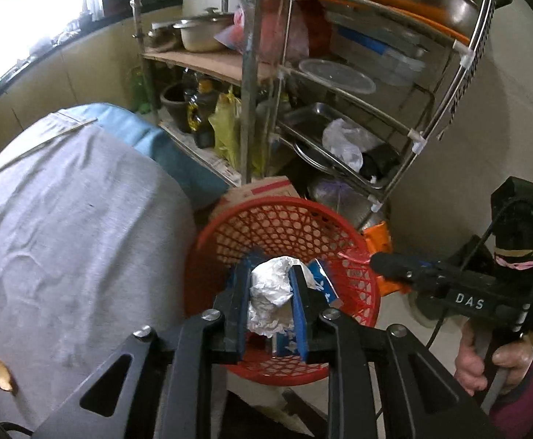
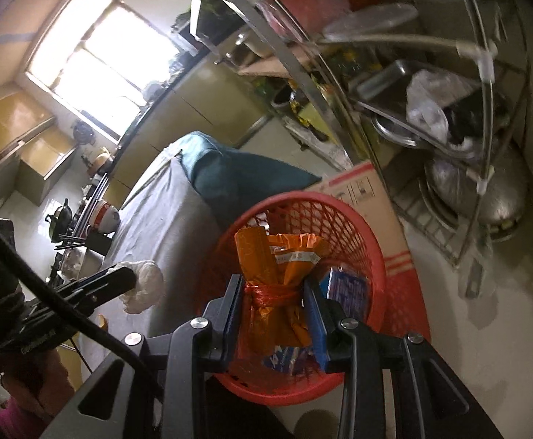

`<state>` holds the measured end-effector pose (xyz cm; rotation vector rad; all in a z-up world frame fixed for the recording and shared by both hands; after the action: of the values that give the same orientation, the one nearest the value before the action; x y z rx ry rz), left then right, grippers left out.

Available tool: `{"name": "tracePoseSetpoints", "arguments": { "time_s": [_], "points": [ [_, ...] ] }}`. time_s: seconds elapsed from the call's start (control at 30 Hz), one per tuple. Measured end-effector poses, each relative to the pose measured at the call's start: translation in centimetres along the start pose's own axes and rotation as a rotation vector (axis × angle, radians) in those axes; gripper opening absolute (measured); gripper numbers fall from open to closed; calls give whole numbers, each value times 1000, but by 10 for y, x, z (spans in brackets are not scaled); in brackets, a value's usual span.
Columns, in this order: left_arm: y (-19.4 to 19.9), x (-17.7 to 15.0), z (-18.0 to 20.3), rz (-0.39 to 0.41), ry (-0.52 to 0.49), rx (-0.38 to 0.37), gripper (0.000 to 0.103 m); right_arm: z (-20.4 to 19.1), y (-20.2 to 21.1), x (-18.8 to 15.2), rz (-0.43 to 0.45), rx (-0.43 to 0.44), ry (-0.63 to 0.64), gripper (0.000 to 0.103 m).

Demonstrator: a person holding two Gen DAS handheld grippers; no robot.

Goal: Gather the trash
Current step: 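Open both tools to drop the tissue and orange bundle into the basket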

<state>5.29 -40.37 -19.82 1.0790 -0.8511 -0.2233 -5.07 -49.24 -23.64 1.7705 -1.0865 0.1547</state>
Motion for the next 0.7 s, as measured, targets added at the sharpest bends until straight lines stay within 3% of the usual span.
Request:
{"name": "tracePoseSetpoints", "arguments": {
  "time_s": [0.07,0.1,0.13,0.2,0.23,0.27,0.5,0.7],
  "points": [
    [-6,-4,0,-18,3,-1,34,4,-5,-5,-18,-5,-19,37],
    [-6,-6,-3,-24,8,4,49,5,-8,-8,-27,4,-37,37],
    [-6,-6,-7,-19,15,4,56,5,-10,-9,-29,13,-52,38],
    [-1,-5,-14,6,22,16,57,5,-11,-9,-23,40,-92,42],
    [1,-4,-18,8,23,20,57,3,-11,-7,-11,64,-111,56],
    [4,-3,-22,12,25,24,57,2,-10,-5,2,78,-118,64],
    [51,-9,-89,112,64,157,61,-32,8,18,115,84,-29,64],
    [90,-44,-165,142,140,306,62,-78,5,19,109,83,72,64]
  ]
}}
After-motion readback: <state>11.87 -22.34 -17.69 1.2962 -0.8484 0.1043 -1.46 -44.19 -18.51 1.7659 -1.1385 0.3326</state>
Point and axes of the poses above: each gripper's, at about its wrist camera, not at the fingertips, and y roughly against the way its jaws point, z to its right, x to its top, the point moved 10 cm from there along -y, roughly the way its jaws point, and after that the axes turned 12 degrees about y, right-handed, at the moved point
